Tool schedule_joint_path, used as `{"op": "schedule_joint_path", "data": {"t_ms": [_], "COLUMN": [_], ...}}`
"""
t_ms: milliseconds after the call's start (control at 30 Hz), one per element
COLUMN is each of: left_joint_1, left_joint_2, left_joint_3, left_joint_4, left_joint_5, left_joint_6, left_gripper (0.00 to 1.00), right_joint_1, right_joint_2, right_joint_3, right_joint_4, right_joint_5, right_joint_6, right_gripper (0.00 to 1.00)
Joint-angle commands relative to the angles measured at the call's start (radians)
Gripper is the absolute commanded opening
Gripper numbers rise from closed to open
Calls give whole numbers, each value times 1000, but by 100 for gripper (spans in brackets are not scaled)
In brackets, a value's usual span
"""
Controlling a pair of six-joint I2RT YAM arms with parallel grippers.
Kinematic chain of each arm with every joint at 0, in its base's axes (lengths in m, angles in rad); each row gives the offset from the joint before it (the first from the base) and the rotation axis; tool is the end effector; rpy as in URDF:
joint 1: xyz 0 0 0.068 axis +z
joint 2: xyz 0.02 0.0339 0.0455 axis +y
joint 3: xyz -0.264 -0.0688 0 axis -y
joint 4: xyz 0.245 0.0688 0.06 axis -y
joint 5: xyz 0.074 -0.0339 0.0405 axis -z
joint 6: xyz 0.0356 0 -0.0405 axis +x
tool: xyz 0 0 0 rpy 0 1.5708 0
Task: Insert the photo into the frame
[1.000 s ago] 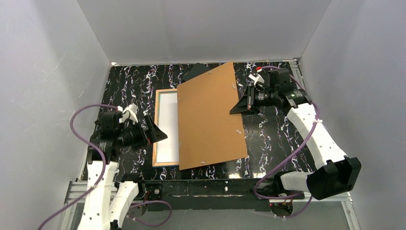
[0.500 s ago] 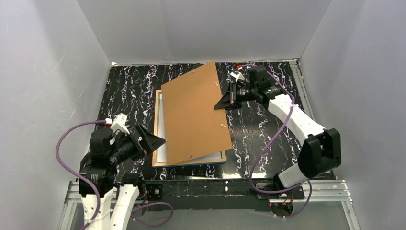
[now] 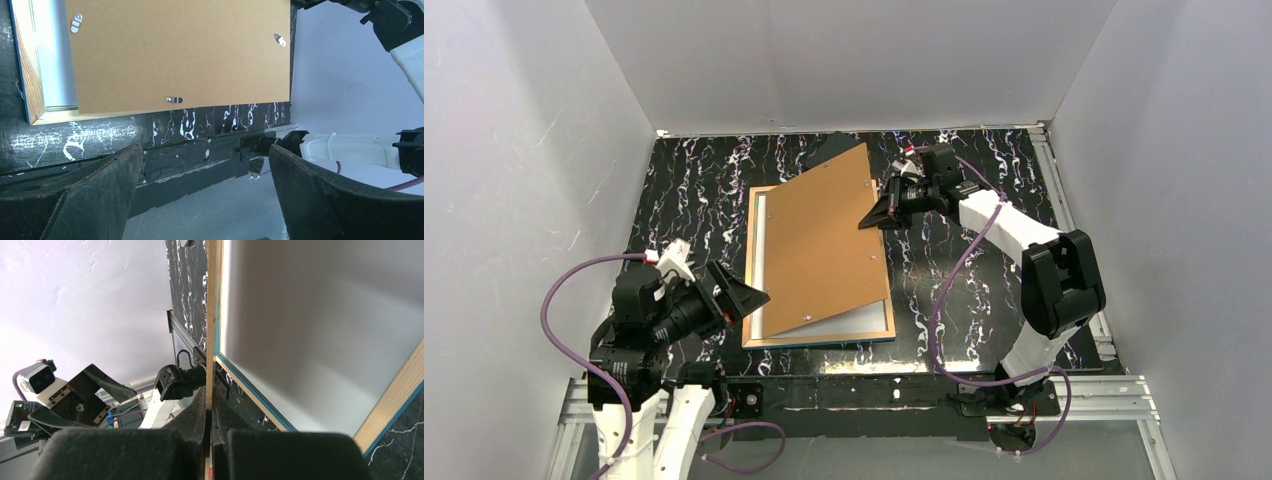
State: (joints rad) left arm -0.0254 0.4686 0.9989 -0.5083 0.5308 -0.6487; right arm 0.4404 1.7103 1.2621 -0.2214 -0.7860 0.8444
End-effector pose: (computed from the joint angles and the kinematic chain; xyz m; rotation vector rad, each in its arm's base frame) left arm 0.0697 -0.0198 0.4107 -0.0662 1.6287 -0.9338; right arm 0.3341 0.1853 0.2613 0.0101 2.4846 1.5147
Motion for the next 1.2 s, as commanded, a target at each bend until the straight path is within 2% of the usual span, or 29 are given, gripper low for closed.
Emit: {"op": "schedule_joint_path", "data": {"t_ms": [0, 433, 1167], "left_joint_1": [2, 2, 3], "left_joint_2": [4, -1, -2], "left_joint_3": [-20, -39, -63], "left_joint_4": [-46, -60, -75], "left_joint_5": [19, 10, 8], "left_joint_6": [-6, 2, 4], "left_gripper": [98, 98, 98], "right_joint_1": [6, 30, 68], "right_joint_2": [3, 86, 41], "right_joint_3": [32, 38, -66], "right_joint_4": [148, 159, 98], "right_joint_5": [-54, -43, 13], "right_joint_6": [41, 36, 29], "right_gripper": [1, 1, 1]}}
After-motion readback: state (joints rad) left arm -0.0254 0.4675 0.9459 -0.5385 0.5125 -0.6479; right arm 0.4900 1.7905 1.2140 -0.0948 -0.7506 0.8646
